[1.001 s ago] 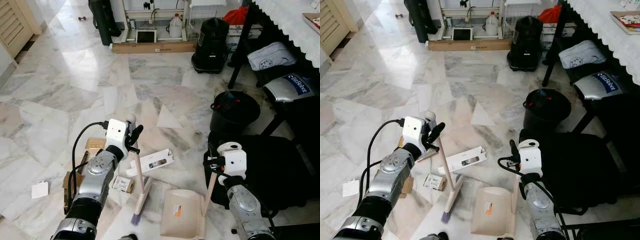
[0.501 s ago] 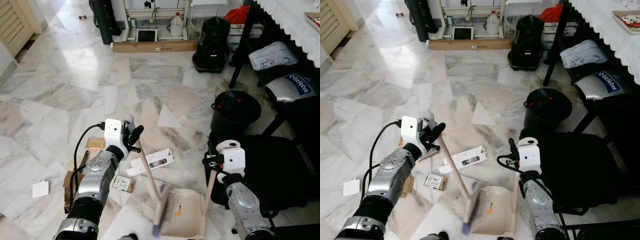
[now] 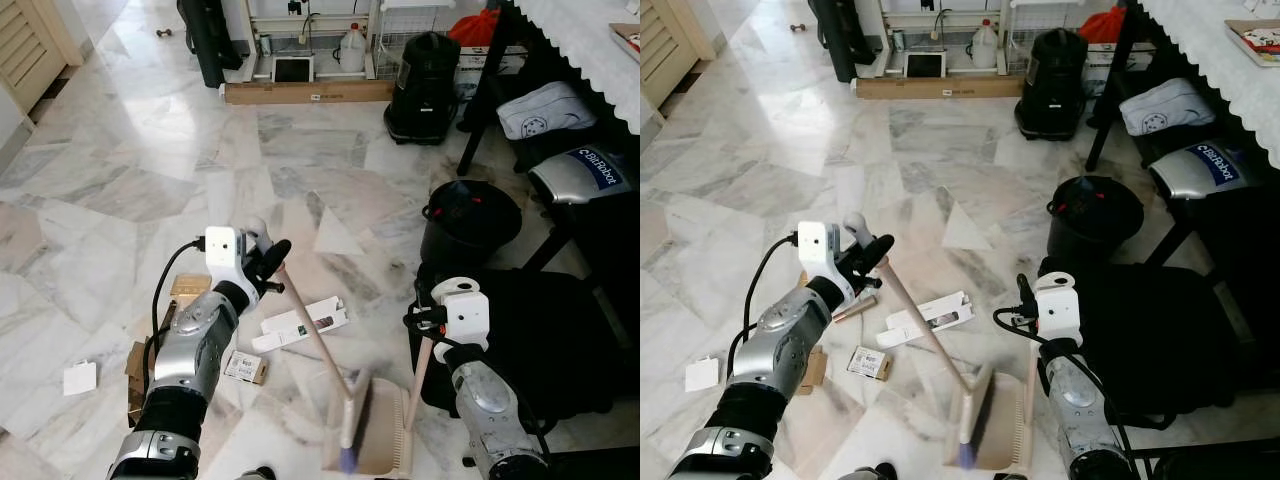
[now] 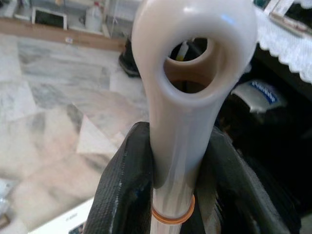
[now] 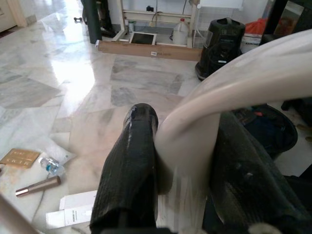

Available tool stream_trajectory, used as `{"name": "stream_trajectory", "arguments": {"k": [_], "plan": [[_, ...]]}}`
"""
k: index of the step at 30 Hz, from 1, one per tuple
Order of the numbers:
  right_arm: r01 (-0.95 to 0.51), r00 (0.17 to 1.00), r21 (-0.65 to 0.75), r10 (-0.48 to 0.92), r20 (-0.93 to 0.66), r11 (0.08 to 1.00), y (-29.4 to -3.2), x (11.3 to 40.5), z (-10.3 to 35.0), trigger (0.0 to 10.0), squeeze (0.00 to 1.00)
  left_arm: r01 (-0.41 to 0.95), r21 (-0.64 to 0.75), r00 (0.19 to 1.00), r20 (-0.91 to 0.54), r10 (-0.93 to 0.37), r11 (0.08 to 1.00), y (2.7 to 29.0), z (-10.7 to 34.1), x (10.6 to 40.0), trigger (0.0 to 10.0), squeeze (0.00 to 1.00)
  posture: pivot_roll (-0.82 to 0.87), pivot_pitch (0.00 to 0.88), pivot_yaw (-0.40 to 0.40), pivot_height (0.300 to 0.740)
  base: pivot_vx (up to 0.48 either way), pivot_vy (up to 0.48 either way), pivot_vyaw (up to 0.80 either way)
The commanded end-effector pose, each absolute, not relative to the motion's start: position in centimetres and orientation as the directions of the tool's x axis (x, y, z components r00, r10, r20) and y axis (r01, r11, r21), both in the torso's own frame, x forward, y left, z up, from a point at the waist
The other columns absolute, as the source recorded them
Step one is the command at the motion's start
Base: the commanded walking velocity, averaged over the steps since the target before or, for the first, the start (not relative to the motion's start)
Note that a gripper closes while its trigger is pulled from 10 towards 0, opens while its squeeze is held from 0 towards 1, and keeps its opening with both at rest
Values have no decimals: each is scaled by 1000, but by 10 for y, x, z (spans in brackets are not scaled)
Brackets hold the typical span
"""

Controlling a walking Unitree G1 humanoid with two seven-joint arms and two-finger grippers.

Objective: Sweep floor

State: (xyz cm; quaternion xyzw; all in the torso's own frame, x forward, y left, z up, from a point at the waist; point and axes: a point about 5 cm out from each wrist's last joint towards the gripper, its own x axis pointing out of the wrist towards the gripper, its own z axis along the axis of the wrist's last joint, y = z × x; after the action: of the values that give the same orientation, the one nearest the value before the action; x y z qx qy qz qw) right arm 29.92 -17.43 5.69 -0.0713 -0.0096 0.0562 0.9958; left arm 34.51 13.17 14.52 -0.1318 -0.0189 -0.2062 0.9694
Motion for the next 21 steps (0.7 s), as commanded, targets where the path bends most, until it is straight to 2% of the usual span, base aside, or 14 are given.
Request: {"name": "stream_trajectory", "arguments": {"k": [1,6,10,17,21], "plan": [[-122,992,-150,126,15,981,-173,299,57,10000,0,378,-222,922,173,-345,899,141,166,348,10000,0,119,152,30,740,0,0,0],[-124,992,-150,128,14,981,-172,299,56,10000,0,326,-176,934,209,-289,929,150,174,351,10000,0,117,151,31,740,0,0,0],[-124,992,-151,128,13,981,-173,298,55,10000,0,253,-77,942,246,-228,964,160,182,353,10000,0,116,151,30,740,0,0,0],[-126,991,-154,130,16,980,-173,298,56,10000,0,294,64,931,206,-301,954,153,169,350,10000,0,108,156,29,740,0,0,0],[-127,991,-157,131,20,979,-174,297,57,10000,0,312,100,928,183,-326,945,148,159,349,10000,0,98,160,29,740,0,0,0]]}}
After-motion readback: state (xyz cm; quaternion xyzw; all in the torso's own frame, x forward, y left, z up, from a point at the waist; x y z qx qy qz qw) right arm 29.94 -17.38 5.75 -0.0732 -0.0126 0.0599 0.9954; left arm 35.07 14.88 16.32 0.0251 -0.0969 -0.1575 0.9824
